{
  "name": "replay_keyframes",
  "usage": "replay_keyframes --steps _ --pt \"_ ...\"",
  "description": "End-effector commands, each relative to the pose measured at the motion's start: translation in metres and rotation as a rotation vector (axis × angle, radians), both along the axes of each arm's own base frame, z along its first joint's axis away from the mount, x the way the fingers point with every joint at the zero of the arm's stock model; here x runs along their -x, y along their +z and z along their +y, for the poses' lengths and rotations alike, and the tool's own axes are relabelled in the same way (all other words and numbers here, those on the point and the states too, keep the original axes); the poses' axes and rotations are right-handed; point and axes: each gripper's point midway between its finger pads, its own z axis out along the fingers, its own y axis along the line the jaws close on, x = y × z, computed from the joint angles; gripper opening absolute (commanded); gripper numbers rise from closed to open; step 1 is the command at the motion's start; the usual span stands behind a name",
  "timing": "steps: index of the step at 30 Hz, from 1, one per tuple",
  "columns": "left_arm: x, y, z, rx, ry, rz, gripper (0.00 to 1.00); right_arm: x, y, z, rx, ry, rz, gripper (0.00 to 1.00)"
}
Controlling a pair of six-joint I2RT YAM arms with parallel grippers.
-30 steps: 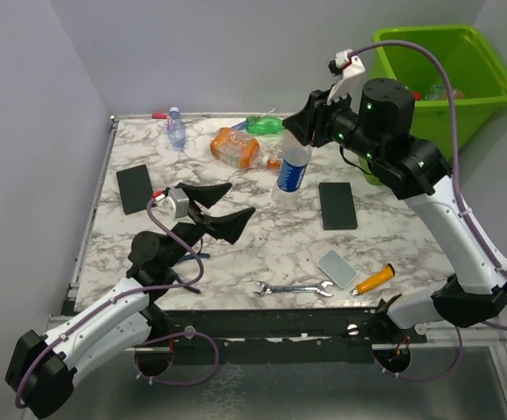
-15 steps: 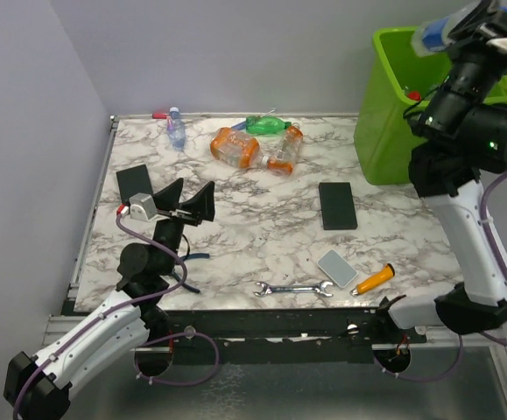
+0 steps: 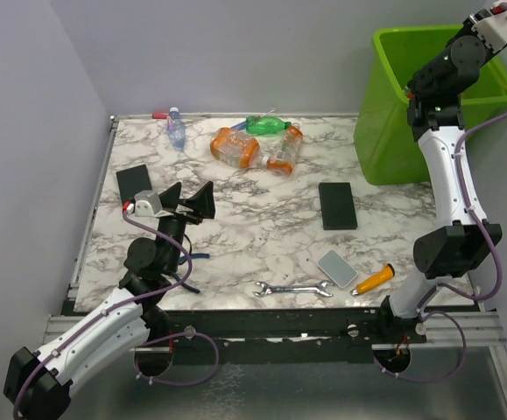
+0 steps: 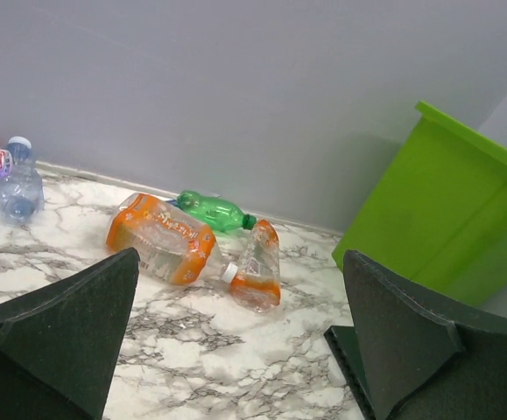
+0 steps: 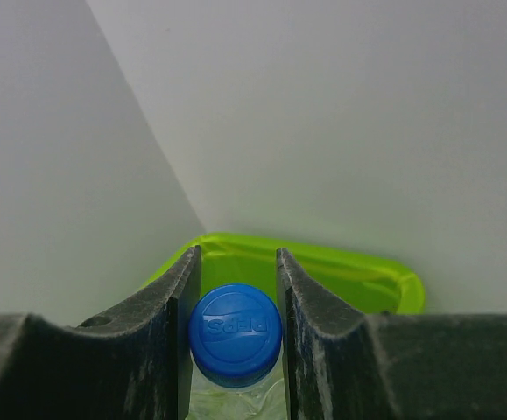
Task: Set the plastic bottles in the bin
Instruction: Place the plastic bottle in the trash bin, then pick up the plastic bottle from the corner of the board.
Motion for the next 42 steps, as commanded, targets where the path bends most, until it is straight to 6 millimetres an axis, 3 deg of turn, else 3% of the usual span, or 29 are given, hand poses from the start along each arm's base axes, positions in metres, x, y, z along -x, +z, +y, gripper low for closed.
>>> replay_keyframes --steps 1,4,5,9,12,15,18,20,22,24,27,29,32,34,38,42 --pt "-0.001 0.004 0.002 0.014 0.015 0.004 0.99 -0.017 -0.01 0.008 -0.132 0.141 -0.067 0.24" --pt "-0.001 0.004 0.003 0.009 0.019 0.003 0.99 -0.03 -0.019 0.013 -0.156 0.175 -0.036 0.64" --pt "-0.001 0.004 0.003 0.008 0.019 0.003 0.99 -0.033 -0.021 0.014 -0.16 0.183 -0.028 0.73" --pt "-0.002 0.002 0.001 -0.003 0.016 0.01 0.99 -0.033 -0.001 0.025 -0.153 0.271 -0.064 0.96" --pt "-0.005 -0.001 -0.002 -0.018 0.013 0.021 0.99 -0.024 0.034 0.047 -0.15 0.41 -0.143 1.0" --pt "-0.009 -0.005 -0.005 -0.035 0.012 0.037 0.99 -0.003 0.077 0.089 -0.124 0.564 -0.217 1.0" --pt "-0.013 -0.011 -0.005 -0.057 0.028 0.063 0.99 0.028 0.107 0.157 -0.055 0.787 -0.232 1.0" --pt "-0.016 -0.016 -0.001 -0.073 0.059 0.083 0.99 0.048 0.103 0.209 -0.012 0.96 -0.194 1.0" --pt "-0.019 -0.02 0.006 -0.094 0.104 0.103 0.99 0.067 0.081 0.255 -0.01 1.133 -0.148 1.0" --pt "-0.023 -0.026 0.015 -0.115 0.16 0.126 0.99 0.084 0.047 0.291 -0.03 1.295 -0.095 1.0" --pt "-0.027 -0.034 0.028 -0.149 0.246 0.166 0.99 0.105 -0.021 0.329 -0.095 1.482 0.025 1.0" --pt "-0.034 -0.035 0.024 -0.171 0.241 0.186 0.99 0.121 -0.061 0.348 -0.128 1.599 0.08 1.0" --pt "-0.058 -0.027 0.005 -0.201 0.173 0.256 0.99 0.134 -0.127 0.363 -0.203 1.683 0.21 1.0" --pt "-0.082 -0.028 0.003 -0.238 0.194 0.345 0.99 0.141 -0.17 0.365 -0.262 1.704 0.293 1.0" --pt "-0.142 -0.043 0.03 -0.25 0.281 0.526 0.99 0.172 -0.25 0.371 -0.413 1.784 0.414 1.0" --pt "-0.195 -0.06 0.06 -0.219 0.336 0.61 0.99 0.204 -0.303 0.374 -0.49 1.847 0.509 0.99"
